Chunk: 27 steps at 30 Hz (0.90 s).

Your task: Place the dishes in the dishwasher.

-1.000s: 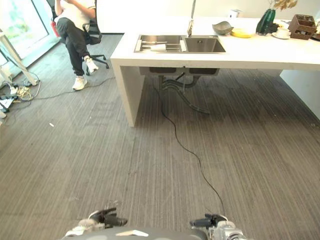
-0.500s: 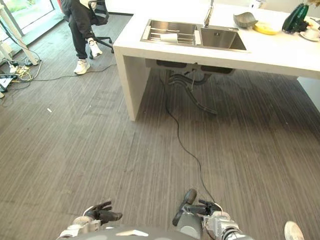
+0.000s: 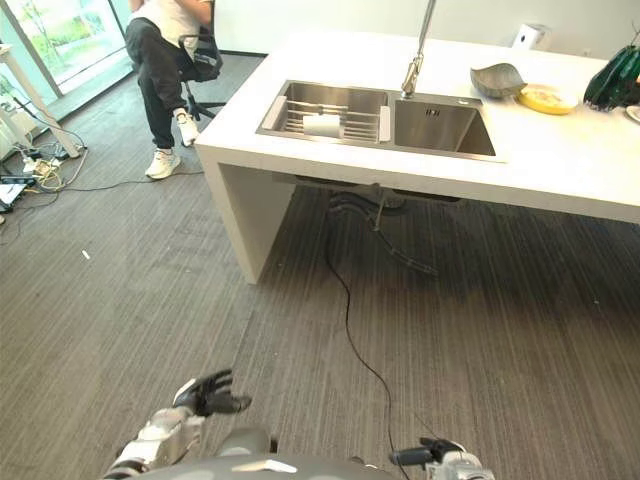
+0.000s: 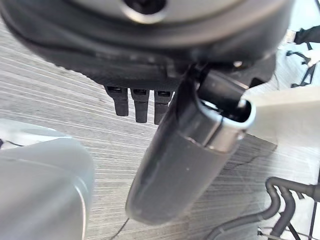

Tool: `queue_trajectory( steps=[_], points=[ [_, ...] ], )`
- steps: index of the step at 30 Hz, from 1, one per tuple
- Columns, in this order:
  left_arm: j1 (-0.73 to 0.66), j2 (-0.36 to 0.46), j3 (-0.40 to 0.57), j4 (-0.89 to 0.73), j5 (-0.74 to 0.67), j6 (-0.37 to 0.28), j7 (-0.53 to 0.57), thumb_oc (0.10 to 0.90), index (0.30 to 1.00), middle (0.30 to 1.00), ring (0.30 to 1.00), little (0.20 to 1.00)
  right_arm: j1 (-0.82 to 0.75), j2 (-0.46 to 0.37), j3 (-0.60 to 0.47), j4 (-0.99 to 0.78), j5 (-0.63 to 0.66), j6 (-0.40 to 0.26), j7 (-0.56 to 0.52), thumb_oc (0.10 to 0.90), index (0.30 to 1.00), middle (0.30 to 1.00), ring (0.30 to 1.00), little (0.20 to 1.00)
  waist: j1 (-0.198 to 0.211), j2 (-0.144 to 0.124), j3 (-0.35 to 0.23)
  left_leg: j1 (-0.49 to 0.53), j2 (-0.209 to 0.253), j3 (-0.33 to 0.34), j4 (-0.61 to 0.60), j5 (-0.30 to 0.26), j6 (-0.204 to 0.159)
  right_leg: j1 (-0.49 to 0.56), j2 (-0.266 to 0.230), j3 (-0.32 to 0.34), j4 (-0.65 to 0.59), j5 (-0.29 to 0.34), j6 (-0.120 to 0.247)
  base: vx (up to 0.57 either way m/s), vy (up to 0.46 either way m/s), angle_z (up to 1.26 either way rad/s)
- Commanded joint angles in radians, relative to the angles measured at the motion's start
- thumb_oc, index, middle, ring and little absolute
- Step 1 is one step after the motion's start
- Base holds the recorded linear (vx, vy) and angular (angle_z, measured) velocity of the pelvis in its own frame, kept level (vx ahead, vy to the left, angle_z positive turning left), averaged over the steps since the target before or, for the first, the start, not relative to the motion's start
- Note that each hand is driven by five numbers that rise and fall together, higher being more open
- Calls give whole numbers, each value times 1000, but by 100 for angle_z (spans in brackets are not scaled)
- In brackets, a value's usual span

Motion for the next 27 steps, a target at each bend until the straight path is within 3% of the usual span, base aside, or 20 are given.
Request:
queue_trajectory(
  steps=[1, 2, 3, 4, 5, 6, 7, 8, 11, 12, 14, 15, 16, 17, 18, 20, 22, 24, 25, 27],
  points=[
    [-72, 80, -16, -159, -35, -44, 9, 800, 900, 900, 900, 900, -28, -55, -45, 15, -27, -9, -6, 800, 900, 900, 900, 900, 64, 23, 81, 176, 17, 85, -405, -67, 71, -33, -8, 38, -51, 11, 135, 303, 123, -45],
    [-56, 99, 10, -219, -45, -51, 7, 800, 900, 900, 900, 900, -23, -59, -52, 12, -32, -11, -2, 800, 900, 900, 900, 900, 89, 28, 85, 143, -12, 108, -547, -123, 83, -9, -6, 50, -51, -9, 150, 195, 86, -75],
    [-55, 99, 11, -220, -45, -50, 7, 800, 900, 900, 900, 900, -23, -58, -52, 12, -32, -11, -2, 800, 900, 900, 900, 900, 88, 23, 83, 144, -17, 110, -556, -115, 85, -12, -11, 50, -51, -7, 151, 316, 148, -75],
    [-47, 108, 29, -244, -55, -57, 9, 800, 900, 900, 900, 900, -22, -58, -53, 14, -41, -12, -1, 800, 900, 900, 900, 900, 106, 34, 85, 119, -49, 103, -659, -96, 87, 2, 4, 61, -51, -20, 158, 220, 125, -61],
    [-37, 116, 39, -272, -63, -59, 7, 800, 900, 900, 900, 900, -23, -56, -52, 12, -49, -14, 1, 800, 900, 900, 900, 900, 127, 42, 85, 105, -81, 94, -784, -36, 86, 18, 17, 75, -51, -31, 161, 363, 195, -37],
    [-31, 126, 50, -288, -71, -62, 1, 800, 900, 900, 900, 900, -24, -50, -53, 12, -53, -16, 2, 800, 900, 900, 900, 900, 141, 60, 79, 83, -81, 90, -888, 27, 79, 37, 44, 84, -51, -50, 168, 349, 170, -43],
    [-21, 133, 60, -307, -76, -65, 3, 800, 900, 900, 900, 900, -23, -45, -56, 8, -53, -19, 0, 800, 900, 900, 900, 900, 153, 59, 82, 79, -82, 117, -975, 64, 72, 59, 48, 98, -51, -68, 169, 324, 156, -57],
    [-14, 143, 70, -316, -78, -69, 5, 800, 900, 900, 900, 900, -24, -37, -59, 5, -55, -23, -1, 800, 900, 900, 900, 900, 167, 60, 88, 40, -80, 143, -1006, 86, 69, 81, 54, 106, -51, -82, 170, 283, 133, -69],
    [-6, 161, 87, -326, -79, -71, 1, 800, 900, 900, 900, 900, -22, -15, -54, 6, -68, -22, 8, 800, 900, 900, 900, 900, 187, 49, 66, 76, -75, 164, -1057, 111, 85, 110, 62, 122, -51, -103, 177, 228, 120, -56],
    [3, 175, 112, -347, -76, -75, 10, 800, 900, 900, 900, 900, -12, 8, -58, 7, -82, -24, 13, 800, 900, 900, 900, 900, 188, 26, 42, 113, -97, 123, -1064, 129, 108, 124, 50, 133, -14, -114, 185, 308, 169, -71],
    [0, 186, 119, -373, -69, -76, 14, 800, 900, 900, 900, 900, 1, 16, -69, 9, -80, -22, 12, 800, 900, 900, 900, 900, 185, 12, 31, 136, -102, 125, -1073, 120, 113, 121, 35, 125, 35, -127, 196, 276, 189, -60],
    [4, 195, 150, -420, -56, -83, 25, 800, 900, 900, 900, 900, 9, 32, -85, 16, -83, -21, 18, 800, 900, 900, 900, 900, 182, -4, 15, 198, -117, 124, -1082, 80, 134, 92, -12, 112, 187, -133, 233, 365, 383, -21],
    [11, 209, 175, -501, -48, -91, 38, 800, 900, 900, 900, 900, 0, 32, -94, 12, -86, -20, 24, 800, 900, 900, 900, 900, 169, 5, 21, 258, -126, 112, -1082, 47, 163, -9, -72, 110, 437, -30, 287, 320, 430, 6],
    [11, 220, 192, -553, -44, -100, 55, 800, 900, 900, 900, 900, -8, 32, -99, -1, -82, -20, 22, 800, 900, 900, 900, 900, 156, 15, 39, 290, -135, 102, -1079, 30, 182, -51, -98, 124, 574, 44, 310, 181, 379, 35],
    [16, 221, 206, -582, -39, -106, 67, 800, 900, 900, 900, 900, -12, 36, -104, -15, -73, -22, 20, 800, 900, 900, 900, 900, 146, 46, 44, 313, -117, 88, -1086, 23, 194, -95, -94, 134, 689, 85, 305, 106, 276, 43],
    [23, 222, 245, -635, -16, -117, 98, 800, 900, 900, 900, 900, -15, 49, -110, -41, -51, -26, 17, 800, 900, 900, 900, 900, 135, 82, 57, 356, -99, 79, -1093, -1, 209, -174, -112, 143, 866, 88, 305, 103, 165, 54],
    [26, 224, 270, -673, -4, -126, 123, 800, 900, 900, 900, 900, -11, 53, -116, -52, -42, -30, 13, 800, 900, 900, 900, 900, 134, 82, 57, 373, -102, 76, -1093, -14, 210, -193, -131, 137, 880, 79, 297, 177, 32, 20],
    [11, 239, 335, -781, 37, -152, 185, 800, 900, 900, 900, 900, 7, 64, -115, -89, -30, -39, 13, 800, 900, 900, 900, 900, 135, 50, 63, 403, -123, 69, -1093, -48, 195, -180, -218, 72, 685, 53, 289, 274, -77, 25],
    [12, 239, 336, -783, 38, -150, 185, 800, 900, 900, 900, 900, 7, 65, -115, -89, -30, -39, 12, 800, 900, 900, 900, 900, 132, 53, 63, 402, -119, 66, -1093, -45, 193, -174, -213, 65, 675, 59, 286, 157, -141, 32],
    [-14, 265, 372, -872, 84, -173, 220, 800, 900, 900, 900, 900, 7, 66, -108, -99, -34, -43, 5, 800, 900, 900, 900, 900, 144, 34, 65, 408, -113, 61, -1093, -68, 166, -157, -261, 12, 462, 36, 281, 168, -228, 34]
  ],
)
